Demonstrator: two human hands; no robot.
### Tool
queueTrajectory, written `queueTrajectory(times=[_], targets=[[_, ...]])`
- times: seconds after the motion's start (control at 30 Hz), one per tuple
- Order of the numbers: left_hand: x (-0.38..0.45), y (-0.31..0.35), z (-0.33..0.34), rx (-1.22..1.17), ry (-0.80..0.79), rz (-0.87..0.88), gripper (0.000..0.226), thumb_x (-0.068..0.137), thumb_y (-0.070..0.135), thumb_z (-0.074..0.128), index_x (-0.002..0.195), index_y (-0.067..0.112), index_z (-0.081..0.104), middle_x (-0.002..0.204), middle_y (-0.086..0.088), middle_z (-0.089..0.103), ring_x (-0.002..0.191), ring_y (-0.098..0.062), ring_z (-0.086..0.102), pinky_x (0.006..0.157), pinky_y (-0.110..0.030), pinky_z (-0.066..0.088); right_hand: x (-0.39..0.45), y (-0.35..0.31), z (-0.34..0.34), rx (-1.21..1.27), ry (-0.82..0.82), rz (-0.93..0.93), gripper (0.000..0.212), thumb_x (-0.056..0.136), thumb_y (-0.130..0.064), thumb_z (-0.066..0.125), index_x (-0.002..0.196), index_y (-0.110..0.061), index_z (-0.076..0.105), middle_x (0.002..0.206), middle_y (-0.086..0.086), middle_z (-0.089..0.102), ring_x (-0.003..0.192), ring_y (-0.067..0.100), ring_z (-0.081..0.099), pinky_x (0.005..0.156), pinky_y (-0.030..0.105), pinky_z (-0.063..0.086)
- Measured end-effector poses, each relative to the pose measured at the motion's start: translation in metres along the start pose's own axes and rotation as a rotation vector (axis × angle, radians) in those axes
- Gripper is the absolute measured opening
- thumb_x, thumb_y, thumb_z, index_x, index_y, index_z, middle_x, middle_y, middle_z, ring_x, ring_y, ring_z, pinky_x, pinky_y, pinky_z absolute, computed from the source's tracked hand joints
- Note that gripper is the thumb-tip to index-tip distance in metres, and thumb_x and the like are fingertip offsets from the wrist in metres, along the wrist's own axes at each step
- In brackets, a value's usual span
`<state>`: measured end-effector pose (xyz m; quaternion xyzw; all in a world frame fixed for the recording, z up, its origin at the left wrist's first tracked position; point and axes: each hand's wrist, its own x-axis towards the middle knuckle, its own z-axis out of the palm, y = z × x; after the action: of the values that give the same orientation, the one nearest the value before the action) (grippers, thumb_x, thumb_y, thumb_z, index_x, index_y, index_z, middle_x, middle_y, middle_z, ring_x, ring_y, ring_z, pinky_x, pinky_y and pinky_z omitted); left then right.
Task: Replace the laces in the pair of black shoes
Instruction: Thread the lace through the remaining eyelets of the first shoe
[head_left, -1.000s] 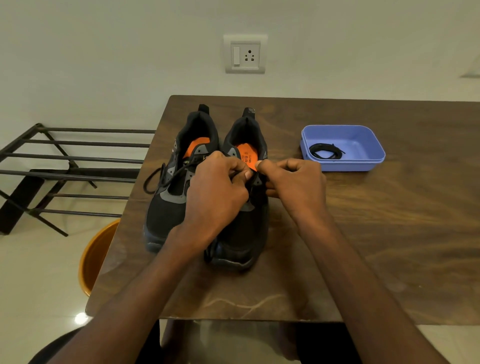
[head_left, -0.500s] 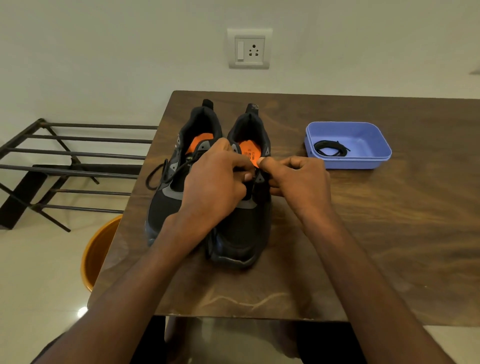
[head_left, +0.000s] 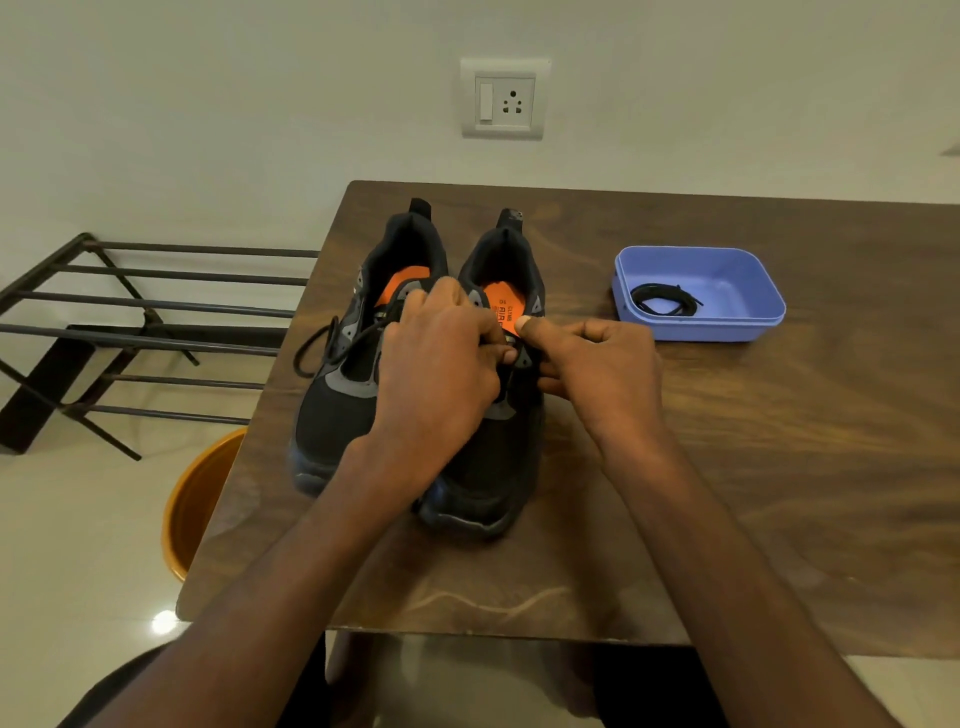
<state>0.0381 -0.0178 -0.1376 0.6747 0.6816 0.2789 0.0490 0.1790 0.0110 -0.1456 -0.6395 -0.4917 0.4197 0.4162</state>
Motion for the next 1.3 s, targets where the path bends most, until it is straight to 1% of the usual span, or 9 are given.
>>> queueTrajectory(times=[0.2, 0.37, 0.43, 0.63, 0.87, 0.97, 1.1, 1.2, 1.3], targets=[[0.001, -0.005, 0.002, -0.22, -0.159, -0.008, 0.013, 0.099, 0.016, 0.065, 0.095, 0.025, 0.074, 0.105, 0.0, 0.045, 0.103, -0.021, 0.045, 0.092, -0.047, 0.05, -0.003, 0.001, 0.006, 0.005, 0.065, 0.001, 0.03, 0.074, -0.049, 0.082, 0.063, -0.022, 0.075, 0.064, -0.006, 0.073, 0.07, 0.012, 0.074, 0.076, 0.048, 0.063], [-0.006, -0.024, -0.01, -0.097, -0.069, 0.03, 0.031, 0.1, 0.013, 0.057, 0.119, 0.035, 0.067, 0.119, 0.007, 0.046, 0.117, -0.009, 0.038, 0.096, -0.037, 0.024, -0.01, -0.006, -0.021, 0.009, -0.263, -0.035, 0.012, 0.084, -0.036, 0.082, 0.086, -0.024, 0.079, 0.086, -0.011, 0.078, 0.086, 0.002, 0.073, 0.085, 0.033, 0.062], [-0.006, -0.031, -0.013, -0.128, -0.089, 0.015, 0.045, 0.1, 0.008, 0.053, 0.131, 0.04, 0.059, 0.122, 0.009, 0.05, 0.119, -0.009, 0.046, 0.103, -0.042, 0.027, -0.012, -0.005, -0.025, -0.074, -0.312, -0.08, 0.009, 0.081, -0.031, 0.085, 0.087, -0.027, 0.079, 0.085, -0.016, 0.077, 0.085, -0.004, 0.07, 0.083, 0.029, 0.059], [0.001, -0.043, -0.016, -0.164, -0.144, 0.008, 0.047, 0.097, 0.004, 0.062, 0.134, 0.031, 0.055, 0.098, 0.009, 0.062, 0.1, -0.012, 0.061, 0.104, -0.036, 0.026, -0.009, -0.006, -0.011, -0.294, -0.2, -0.173, 0.011, 0.092, -0.025, 0.076, 0.082, -0.029, 0.075, 0.086, -0.013, 0.073, 0.088, 0.004, 0.067, 0.083, 0.034, 0.055], [0.006, -0.051, -0.02, -0.258, -0.189, 0.071, 0.041, 0.094, 0.012, 0.072, 0.129, 0.031, 0.061, 0.084, 0.016, 0.066, 0.087, 0.006, 0.063, 0.105, -0.052, 0.047, -0.002, -0.015, -0.028, 0.228, -0.26, 0.085, 0.015, 0.11, -0.018, 0.047, 0.111, -0.008, 0.058, 0.1, 0.008, 0.078, 0.088, 0.026, 0.078, 0.069, 0.034, 0.063], [0.006, -0.052, -0.024, -0.206, -0.183, 0.087, 0.039, 0.093, 0.016, 0.074, 0.124, 0.035, 0.06, 0.085, 0.016, 0.065, 0.087, -0.001, 0.063, 0.105, -0.053, 0.045, 0.005, -0.015, -0.043, 0.469, -0.03, 0.091, 0.013, 0.111, -0.017, 0.043, 0.108, -0.011, 0.055, 0.1, 0.01, 0.079, 0.081, 0.028, 0.078, 0.07, 0.04, 0.063], [0.004, -0.049, -0.027, -0.157, -0.18, 0.101, 0.037, 0.093, 0.017, 0.075, 0.125, 0.032, 0.061, 0.084, 0.015, 0.065, 0.087, -0.002, 0.062, 0.108, -0.054, 0.041, 0.018, 0.007, -0.055, -0.198, 0.357, -0.328, 0.017, 0.097, -0.018, 0.065, 0.112, -0.02, 0.059, 0.115, -0.001, 0.064, 0.104, 0.017, 0.063, 0.094, 0.045, 0.054], [0.004, -0.048, -0.026, -0.182, -0.191, 0.137, 0.04, 0.093, 0.016, 0.075, 0.127, 0.031, 0.061, 0.084, 0.015, 0.065, 0.085, -0.001, 0.063, 0.102, -0.051, 0.05, 0.011, 0.004, -0.036, -0.48, -0.008, -0.445, 0.023, 0.09, -0.042, 0.074, 0.11, -0.031, 0.069, 0.121, -0.003, 0.061, 0.117, 0.016, 0.054, 0.098, 0.041, 0.049], [0.004, -0.049, -0.027, -0.217, -0.187, 0.134, 0.038, 0.094, 0.012, 0.074, 0.129, 0.024, 0.063, 0.085, 0.012, 0.065, 0.085, -0.001, 0.063, 0.088, -0.019, 0.055, 0.001, 0.001, -0.017, -0.514, -0.29, -0.363, 0.013, 0.086, -0.04, 0.079, 0.092, -0.032, 0.071, 0.109, -0.009, 0.064, 0.101, 0.007, 0.059, 0.089, 0.034, 0.051]])
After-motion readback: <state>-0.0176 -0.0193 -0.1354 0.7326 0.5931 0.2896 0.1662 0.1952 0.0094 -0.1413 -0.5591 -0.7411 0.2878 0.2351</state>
